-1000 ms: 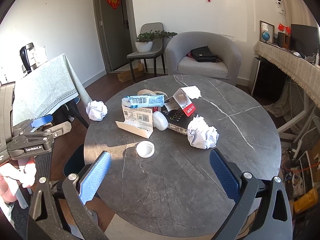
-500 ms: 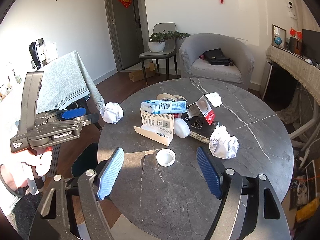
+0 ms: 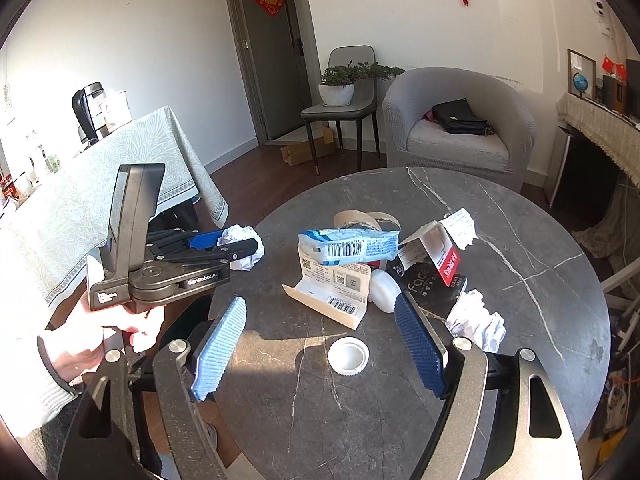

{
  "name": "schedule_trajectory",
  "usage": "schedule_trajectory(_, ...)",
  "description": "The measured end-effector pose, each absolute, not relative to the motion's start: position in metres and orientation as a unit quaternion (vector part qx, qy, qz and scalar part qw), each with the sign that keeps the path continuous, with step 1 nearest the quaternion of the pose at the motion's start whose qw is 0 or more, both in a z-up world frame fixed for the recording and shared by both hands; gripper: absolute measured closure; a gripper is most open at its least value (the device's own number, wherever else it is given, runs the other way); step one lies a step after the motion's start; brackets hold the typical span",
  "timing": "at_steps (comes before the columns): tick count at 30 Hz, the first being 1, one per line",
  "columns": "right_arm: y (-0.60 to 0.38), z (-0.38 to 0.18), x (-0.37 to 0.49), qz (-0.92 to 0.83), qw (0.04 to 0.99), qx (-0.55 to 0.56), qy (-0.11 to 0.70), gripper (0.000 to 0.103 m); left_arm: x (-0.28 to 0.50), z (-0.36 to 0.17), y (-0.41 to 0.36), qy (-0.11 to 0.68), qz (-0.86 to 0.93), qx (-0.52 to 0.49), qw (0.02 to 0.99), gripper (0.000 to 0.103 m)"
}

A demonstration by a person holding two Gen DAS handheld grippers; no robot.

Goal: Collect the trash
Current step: 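Grasp the crumpled white paper ball with the left tool while the right tool reaches toward the blue wet-wipes pack, then grasp the blue wet-wipes pack with the right tool while the left tool lifts the paper ball, then carry both items over the green bin while the left tool opens, dropping the paper ball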

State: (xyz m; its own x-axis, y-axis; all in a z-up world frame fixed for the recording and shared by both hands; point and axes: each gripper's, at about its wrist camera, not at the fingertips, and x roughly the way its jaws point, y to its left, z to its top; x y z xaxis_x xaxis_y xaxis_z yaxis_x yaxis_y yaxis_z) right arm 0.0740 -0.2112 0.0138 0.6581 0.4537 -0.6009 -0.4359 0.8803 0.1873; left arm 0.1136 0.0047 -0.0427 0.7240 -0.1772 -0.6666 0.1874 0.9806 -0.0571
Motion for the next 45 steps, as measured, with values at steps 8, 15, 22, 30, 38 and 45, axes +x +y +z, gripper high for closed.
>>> schedule_trajectory(8,-0.198,0.023,0.111,0.28,0.904,-0.031,0.322,0.012,0.111,-0.04,0.013,0.356,-0.099,0.008,0.929,0.066)
schedule_trajectory(15,-0.199,0.001,0.158,0.286,0.887,-0.03,0.361,0.012,0.103,-0.033,0.012,0.349,-0.109,0.006,0.931,0.066)
schedule_trajectory(22,-0.197,-0.013,0.182,0.314,0.871,-0.005,0.379,0.012,0.094,-0.022,0.018,0.337,-0.127,-0.003,0.933,0.066)
schedule_trajectory(30,-0.194,-0.025,0.19,0.327,0.855,0.017,0.403,0.02,0.093,-0.018,0.031,0.336,-0.126,-0.013,0.933,0.066)
schedule_trajectory(38,-0.187,-0.018,0.185,0.311,0.868,0.005,0.386,0.032,0.089,-0.014,0.041,0.334,-0.123,-0.027,0.934,0.066)
schedule_trajectory(45,-0.18,0.012,0.165,0.302,0.882,-0.003,0.361,0.032,0.08,-0.005,0.059,0.324,-0.111,-0.036,0.939,0.066)
